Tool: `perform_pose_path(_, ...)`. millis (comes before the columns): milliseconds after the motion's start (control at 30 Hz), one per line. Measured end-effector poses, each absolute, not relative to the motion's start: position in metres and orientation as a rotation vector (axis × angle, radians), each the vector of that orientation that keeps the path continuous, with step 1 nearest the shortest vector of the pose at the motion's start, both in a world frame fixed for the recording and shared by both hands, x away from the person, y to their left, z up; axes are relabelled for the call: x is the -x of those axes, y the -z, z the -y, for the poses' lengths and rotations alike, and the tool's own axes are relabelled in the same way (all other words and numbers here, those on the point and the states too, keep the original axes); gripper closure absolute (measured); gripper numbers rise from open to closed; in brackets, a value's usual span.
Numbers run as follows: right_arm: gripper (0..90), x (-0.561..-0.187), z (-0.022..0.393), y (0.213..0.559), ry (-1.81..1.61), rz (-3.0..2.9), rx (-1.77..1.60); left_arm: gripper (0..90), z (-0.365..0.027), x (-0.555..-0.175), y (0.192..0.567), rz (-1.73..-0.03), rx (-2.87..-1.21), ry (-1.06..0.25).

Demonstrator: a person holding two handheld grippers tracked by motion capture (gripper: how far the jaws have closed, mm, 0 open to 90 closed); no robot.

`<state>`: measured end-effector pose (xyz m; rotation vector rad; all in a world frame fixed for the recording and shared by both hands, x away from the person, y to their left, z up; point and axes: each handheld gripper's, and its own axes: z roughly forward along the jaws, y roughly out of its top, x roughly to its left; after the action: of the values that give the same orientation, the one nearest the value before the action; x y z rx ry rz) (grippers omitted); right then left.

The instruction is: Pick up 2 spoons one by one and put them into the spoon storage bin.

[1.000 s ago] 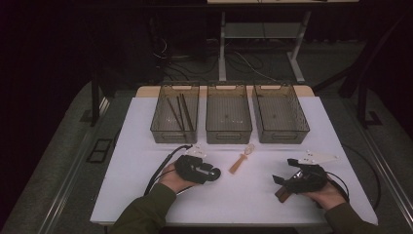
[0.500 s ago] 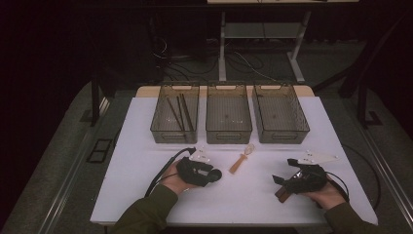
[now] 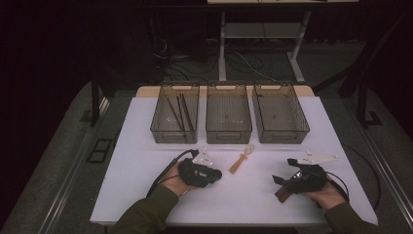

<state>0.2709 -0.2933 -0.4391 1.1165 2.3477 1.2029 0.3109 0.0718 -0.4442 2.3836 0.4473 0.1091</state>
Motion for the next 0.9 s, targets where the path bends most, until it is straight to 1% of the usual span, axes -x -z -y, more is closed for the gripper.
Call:
perform_pose_path(67,11.7,-0.271,0.2933,0.4392,-1.201,-2.348,-1.117,66.0,-0.0715,-0.3114,0.4436,-0.433,-2.389,-0.112)
perform_pose_path(100,11.7,-0.271,0.2933,0.4393,-1.2,-2.348,-1.116,66.7,-0.0706,-0.3105,0.4442,-0.453,-2.366,-0.106)
perform_pose_path(167,11.7,-0.271,0.2933,0.4393,-1.199,-2.349,-1.116,78.0,-0.0735,-0.3122,0.4408,-0.429,-2.373,-0.09)
perform_pose_path(200,11.7,-0.271,0.2932,0.4393,-1.198,-2.348,-1.116,79.2,-0.0737,-0.3136,0.4408,-0.404,-2.375,-0.1)
perform_pose_path(300,11.7,-0.271,0.2932,0.4394,-1.198,-2.349,-1.116,82.2,-0.0726,-0.3123,0.4411,-0.416,-2.354,-0.08)
perform_pose_path(367,11.7,-0.271,0.2931,0.4394,-1.198,-2.349,-1.117,84.8,-0.073,-0.3132,0.4401,-0.382,-2.378,-0.065)
perform_pose_path(433,11.8,-0.2711,0.2932,0.4394,-1.197,-2.348,-1.118,86.0,-0.0712,-0.3115,0.4415,-0.414,-2.354,-0.05)
perform_pose_path(467,11.7,-0.2711,0.2933,0.4394,-1.197,-2.348,-1.117,86.0,-0.0725,-0.313,0.4406,-0.39,-2.379,-0.049)
perform_pose_path(700,11.7,-0.2706,0.2934,0.4391,-1.199,-2.347,-1.119,86.6,-0.073,-0.3142,0.4416,-0.42,-2.359,-0.017)
perform_pose_path(833,11.8,-0.2706,0.2936,0.4389,-1.2,-2.346,-1.121,86.9,-0.0753,-0.3169,0.4427,-0.47,-2.341,0.041)
perform_pose_path(900,11.8,-0.2705,0.2936,0.4388,-1.2,-2.346,-1.12,86.9,-0.0763,-0.3182,0.4421,-0.458,-2.354,0.045)
